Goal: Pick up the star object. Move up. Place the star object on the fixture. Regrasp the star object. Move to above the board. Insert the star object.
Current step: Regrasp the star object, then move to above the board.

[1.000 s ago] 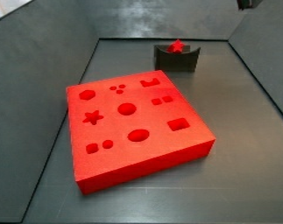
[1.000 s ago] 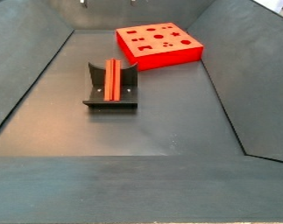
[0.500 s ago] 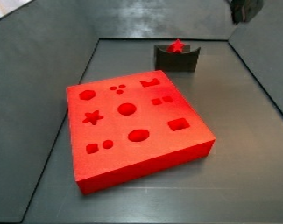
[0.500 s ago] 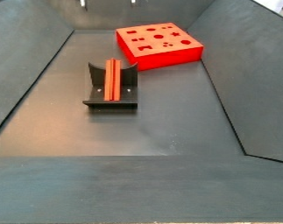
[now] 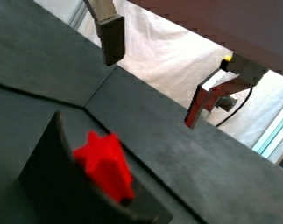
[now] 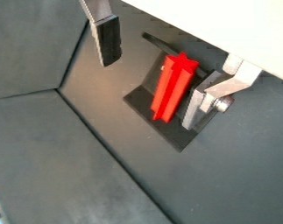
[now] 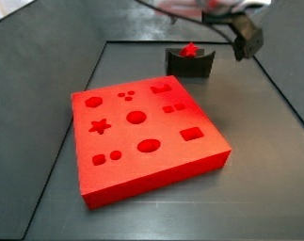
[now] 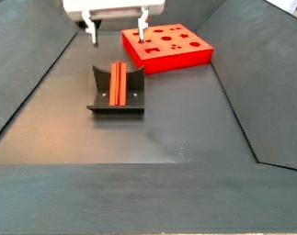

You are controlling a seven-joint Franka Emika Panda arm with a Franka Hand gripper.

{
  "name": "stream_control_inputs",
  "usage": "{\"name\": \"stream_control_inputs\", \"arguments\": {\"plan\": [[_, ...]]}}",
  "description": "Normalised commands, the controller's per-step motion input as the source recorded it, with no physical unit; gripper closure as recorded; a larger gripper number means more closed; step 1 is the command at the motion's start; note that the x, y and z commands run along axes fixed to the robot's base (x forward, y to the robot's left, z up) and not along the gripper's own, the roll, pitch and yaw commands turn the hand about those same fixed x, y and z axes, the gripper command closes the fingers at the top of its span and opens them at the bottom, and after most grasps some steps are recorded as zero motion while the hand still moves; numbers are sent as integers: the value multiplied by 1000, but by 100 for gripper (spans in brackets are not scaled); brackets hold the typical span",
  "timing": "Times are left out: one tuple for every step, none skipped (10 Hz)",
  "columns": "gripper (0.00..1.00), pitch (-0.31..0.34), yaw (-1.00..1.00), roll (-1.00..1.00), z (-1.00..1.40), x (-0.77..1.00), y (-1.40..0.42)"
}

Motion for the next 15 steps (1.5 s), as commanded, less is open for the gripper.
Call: {"name": "stream_control_inputs", "arguments": {"plan": [[0,-63,38,69,-1000,90,45],[0,-63,26,73,-1000,97,40],[0,-63,15,72,-1000,106,35],[0,-59,6,72,-890,104,24],[0,-56,1,71,-749,94,18],[0,-52,-2,69,-607,78,14],[0,-47,-4,65,-463,72,12],[0,-46,-4,62,-279,68,12],[0,-26,1,53,-178,33,0],[100,0,0,0,0,0,0],[100,-183,-127,124,1000,-210,153],[100,-183,-128,123,1000,-210,152],[100,-201,-157,65,1000,-213,143],[100,-189,-161,50,1000,-209,139],[100,-151,-178,23,1000,-202,136]]}}
